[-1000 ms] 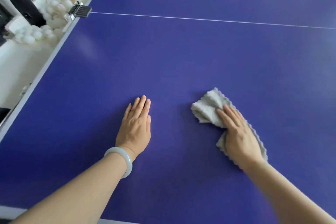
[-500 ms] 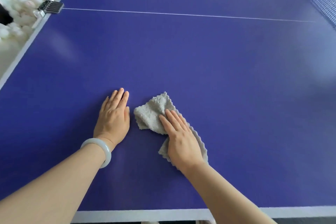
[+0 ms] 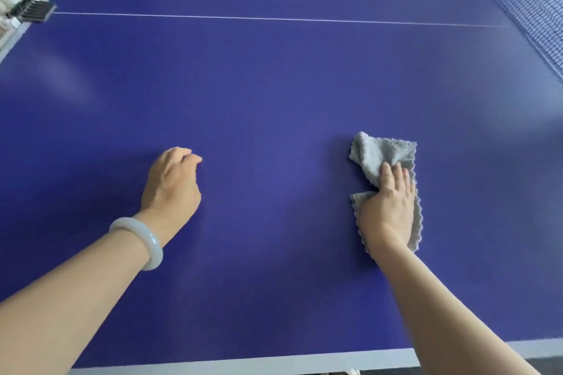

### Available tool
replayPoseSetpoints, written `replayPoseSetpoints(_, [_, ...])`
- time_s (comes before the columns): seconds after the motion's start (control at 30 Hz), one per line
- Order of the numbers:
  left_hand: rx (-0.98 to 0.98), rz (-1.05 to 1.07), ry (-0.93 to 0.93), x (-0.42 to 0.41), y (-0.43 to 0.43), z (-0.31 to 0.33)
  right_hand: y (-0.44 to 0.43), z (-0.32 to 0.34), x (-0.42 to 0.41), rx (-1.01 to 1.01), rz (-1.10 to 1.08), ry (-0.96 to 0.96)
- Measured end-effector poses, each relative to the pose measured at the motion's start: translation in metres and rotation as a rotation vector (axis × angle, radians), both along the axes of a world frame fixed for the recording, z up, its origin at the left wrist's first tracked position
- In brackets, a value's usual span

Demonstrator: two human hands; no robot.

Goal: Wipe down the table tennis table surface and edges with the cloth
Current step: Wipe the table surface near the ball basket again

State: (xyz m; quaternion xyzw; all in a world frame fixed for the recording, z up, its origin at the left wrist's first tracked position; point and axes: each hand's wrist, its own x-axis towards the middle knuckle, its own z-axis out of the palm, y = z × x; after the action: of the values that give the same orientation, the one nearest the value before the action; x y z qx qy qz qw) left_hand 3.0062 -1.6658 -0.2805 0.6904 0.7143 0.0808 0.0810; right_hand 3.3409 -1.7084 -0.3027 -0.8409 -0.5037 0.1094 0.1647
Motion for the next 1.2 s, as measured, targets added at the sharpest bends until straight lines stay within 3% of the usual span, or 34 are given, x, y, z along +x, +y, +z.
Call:
replayPoseSetpoints(0.13, [0.076, -0.339, -0.052, 0.103, 0.006, -0.003, 0.002, -0.002, 0.004, 0.004, 0.044, -0.017])
replayPoseSetpoints(0.27, [0.017, -0.376, 0.059, 0.157, 0.004, -0.022, -0.002, -0.002, 0.002, 0.057, 0.106, 0.006])
replayPoseSetpoints(0.47, [0.048, -0.371, 0.033, 0.161, 0.002, -0.030, -0.069, 0.005, 0.051, 0.073, 0.687, 0.027])
replayPoseSetpoints(0.53, [0.050, -0.365, 0.032, 0.164, 0.002, -0.030, -0.072, 0.008, 0.101, 0.065, 0.526, -0.008])
replayPoseSetpoints(0.6, [0.044, -0.350, 0.039, 0.164, 0.001, -0.029, -0.057, 0.010, 0.136, 0.048, 0.156, -0.003])
replayPoseSetpoints(0.67, [0.036, -0.347, 0.045, 0.165, 0.001, -0.029, -0.040, 0.009, 0.134, 0.023, -0.117, -0.017])
replayPoseSetpoints(0.7, [0.034, -0.345, 0.044, 0.166, 0.001, -0.029, -0.035, 0.012, 0.118, 0.005, -0.147, -0.026])
replayPoseSetpoints(0.77, [0.037, -0.347, 0.039, 0.166, 0.000, -0.029, -0.043, 0.010, 0.065, 0.037, 0.004, -0.021])
replayPoseSetpoints(0.87, [0.052, -0.358, 0.031, 0.165, 0.002, -0.029, -0.093, 0.004, 0.002, 0.080, 0.498, 0.030])
replayPoseSetpoints(0.97, [0.051, -0.366, 0.017, 0.165, 0.001, -0.029, -0.100, 0.010, 0.045, 0.055, 0.749, 0.045])
replayPoseSetpoints(1.03, [0.050, -0.360, 0.016, 0.166, -0.001, -0.030, -0.081, 0.013, 0.092, 0.098, 0.580, 0.028])
replayPoseSetpoints(1.1, [0.042, -0.350, 0.025, 0.166, -0.001, -0.030, -0.049, 0.017, 0.132, 0.071, 0.253, 0.006])
replayPoseSetpoints(1.2, [0.044, -0.348, 0.033, 0.166, 0.001, -0.029, -0.014, 0.014, 0.108, -0.036, -0.080, 0.001])
